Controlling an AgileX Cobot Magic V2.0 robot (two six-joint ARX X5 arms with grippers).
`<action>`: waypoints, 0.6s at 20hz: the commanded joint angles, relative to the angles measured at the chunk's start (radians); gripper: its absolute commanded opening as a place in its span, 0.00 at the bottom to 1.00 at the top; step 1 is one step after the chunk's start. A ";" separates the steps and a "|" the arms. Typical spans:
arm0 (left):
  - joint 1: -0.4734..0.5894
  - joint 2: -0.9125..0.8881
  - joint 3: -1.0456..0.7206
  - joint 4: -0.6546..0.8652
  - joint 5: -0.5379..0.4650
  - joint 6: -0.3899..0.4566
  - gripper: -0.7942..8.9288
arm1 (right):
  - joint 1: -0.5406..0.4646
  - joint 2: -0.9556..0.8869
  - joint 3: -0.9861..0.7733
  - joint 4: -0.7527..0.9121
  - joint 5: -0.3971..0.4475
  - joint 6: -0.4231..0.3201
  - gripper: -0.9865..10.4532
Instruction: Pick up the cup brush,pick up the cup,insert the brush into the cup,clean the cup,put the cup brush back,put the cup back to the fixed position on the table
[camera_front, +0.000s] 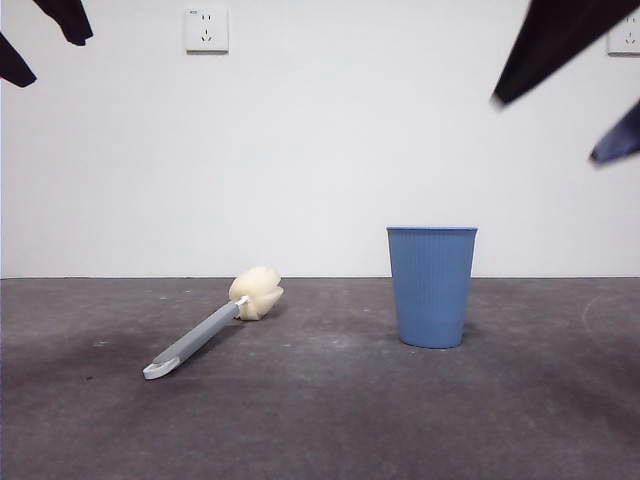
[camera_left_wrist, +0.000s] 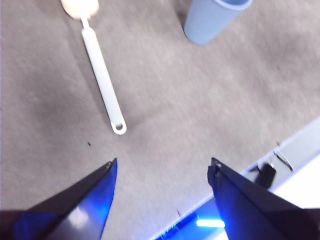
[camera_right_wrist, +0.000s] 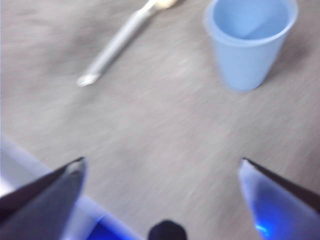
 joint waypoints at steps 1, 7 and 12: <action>0.000 -0.001 -0.005 -0.007 0.047 0.041 0.37 | 0.035 -0.044 0.051 -0.068 -0.033 0.079 0.26; 0.000 -0.001 -0.005 -0.024 0.071 0.043 0.07 | 0.072 -0.069 0.071 -0.089 -0.116 0.117 0.08; 0.000 -0.001 -0.005 -0.023 0.064 0.042 0.08 | 0.071 -0.069 0.071 -0.092 -0.111 0.152 0.09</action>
